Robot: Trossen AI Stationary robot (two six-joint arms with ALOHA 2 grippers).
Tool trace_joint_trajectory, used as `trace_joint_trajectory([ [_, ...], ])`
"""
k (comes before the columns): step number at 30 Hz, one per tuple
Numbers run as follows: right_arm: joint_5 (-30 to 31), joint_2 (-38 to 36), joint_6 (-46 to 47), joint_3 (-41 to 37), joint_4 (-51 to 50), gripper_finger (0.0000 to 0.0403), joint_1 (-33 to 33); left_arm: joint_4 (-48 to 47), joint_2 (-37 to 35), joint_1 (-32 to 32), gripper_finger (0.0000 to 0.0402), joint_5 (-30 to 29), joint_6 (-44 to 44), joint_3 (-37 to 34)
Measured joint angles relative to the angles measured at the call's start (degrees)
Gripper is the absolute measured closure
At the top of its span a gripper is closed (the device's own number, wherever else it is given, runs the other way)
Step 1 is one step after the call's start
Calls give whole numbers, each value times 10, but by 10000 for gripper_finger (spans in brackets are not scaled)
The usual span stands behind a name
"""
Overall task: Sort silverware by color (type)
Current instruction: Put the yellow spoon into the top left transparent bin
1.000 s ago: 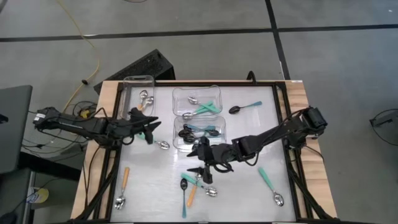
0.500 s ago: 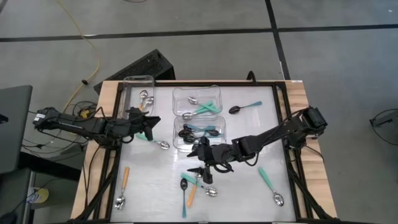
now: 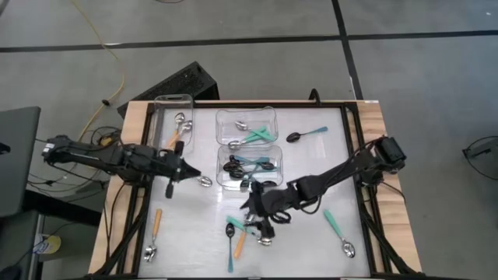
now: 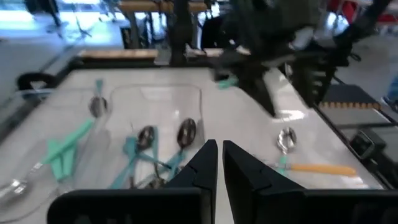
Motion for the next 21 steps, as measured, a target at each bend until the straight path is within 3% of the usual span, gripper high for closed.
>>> trace_joint_trajectory([
  [10,-12,94,-160,78,-4,97,50,-11,-71,0,391,13,12,0],
  [21,-18,190,-232,192,-130,97,49,-18,-70,0,391,33,5,0],
])
